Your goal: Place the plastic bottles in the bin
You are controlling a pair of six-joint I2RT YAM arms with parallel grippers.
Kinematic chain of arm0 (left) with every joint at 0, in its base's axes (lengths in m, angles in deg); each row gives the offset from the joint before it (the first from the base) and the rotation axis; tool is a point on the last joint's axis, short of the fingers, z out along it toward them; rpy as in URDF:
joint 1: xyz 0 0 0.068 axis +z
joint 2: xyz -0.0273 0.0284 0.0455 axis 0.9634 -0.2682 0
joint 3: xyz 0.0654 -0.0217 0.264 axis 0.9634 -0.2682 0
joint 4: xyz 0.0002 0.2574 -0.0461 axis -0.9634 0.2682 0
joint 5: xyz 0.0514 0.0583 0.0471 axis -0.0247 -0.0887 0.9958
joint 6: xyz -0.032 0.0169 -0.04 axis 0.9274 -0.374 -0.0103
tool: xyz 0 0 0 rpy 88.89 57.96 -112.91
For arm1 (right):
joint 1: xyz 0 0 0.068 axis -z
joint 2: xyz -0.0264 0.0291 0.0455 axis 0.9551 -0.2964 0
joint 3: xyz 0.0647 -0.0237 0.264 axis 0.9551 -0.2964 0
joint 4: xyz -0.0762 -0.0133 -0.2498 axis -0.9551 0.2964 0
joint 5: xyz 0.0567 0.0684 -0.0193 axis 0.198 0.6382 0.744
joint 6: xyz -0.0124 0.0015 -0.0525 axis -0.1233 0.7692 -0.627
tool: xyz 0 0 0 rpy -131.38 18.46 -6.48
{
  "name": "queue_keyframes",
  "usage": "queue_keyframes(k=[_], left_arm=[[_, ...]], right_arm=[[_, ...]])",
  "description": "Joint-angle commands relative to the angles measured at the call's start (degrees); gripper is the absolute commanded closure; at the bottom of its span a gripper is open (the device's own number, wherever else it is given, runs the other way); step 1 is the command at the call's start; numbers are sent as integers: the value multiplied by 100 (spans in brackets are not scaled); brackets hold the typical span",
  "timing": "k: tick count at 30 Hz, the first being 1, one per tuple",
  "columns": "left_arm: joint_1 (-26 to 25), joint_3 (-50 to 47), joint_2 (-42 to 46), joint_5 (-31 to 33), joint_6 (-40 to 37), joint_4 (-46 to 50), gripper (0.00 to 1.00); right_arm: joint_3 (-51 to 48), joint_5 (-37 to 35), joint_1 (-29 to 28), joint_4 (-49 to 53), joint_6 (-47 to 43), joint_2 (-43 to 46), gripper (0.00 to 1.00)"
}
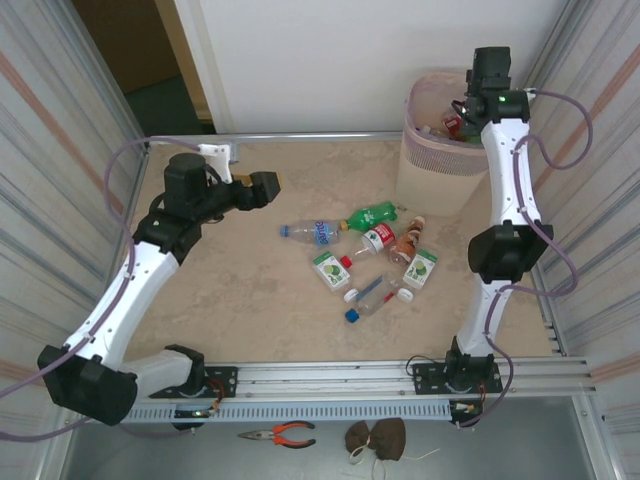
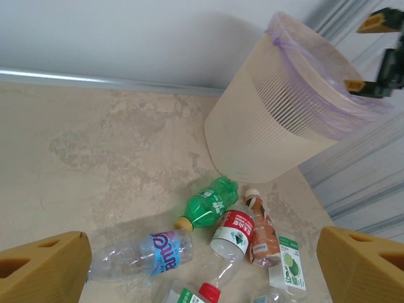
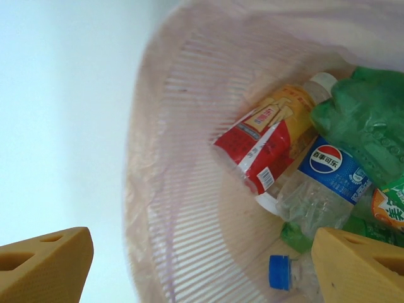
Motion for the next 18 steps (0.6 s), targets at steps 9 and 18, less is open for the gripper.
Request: queue_keyframes(k=[9,18], left_arm=[[-6,-543,-367,658,1708,29,13],[-169,-428,-1070,1478,3511,939,19]], right_arm=[[-165,413,-5,-20,-3200,1029,14],[-2500,282,211,-814,-3671,2700,13]])
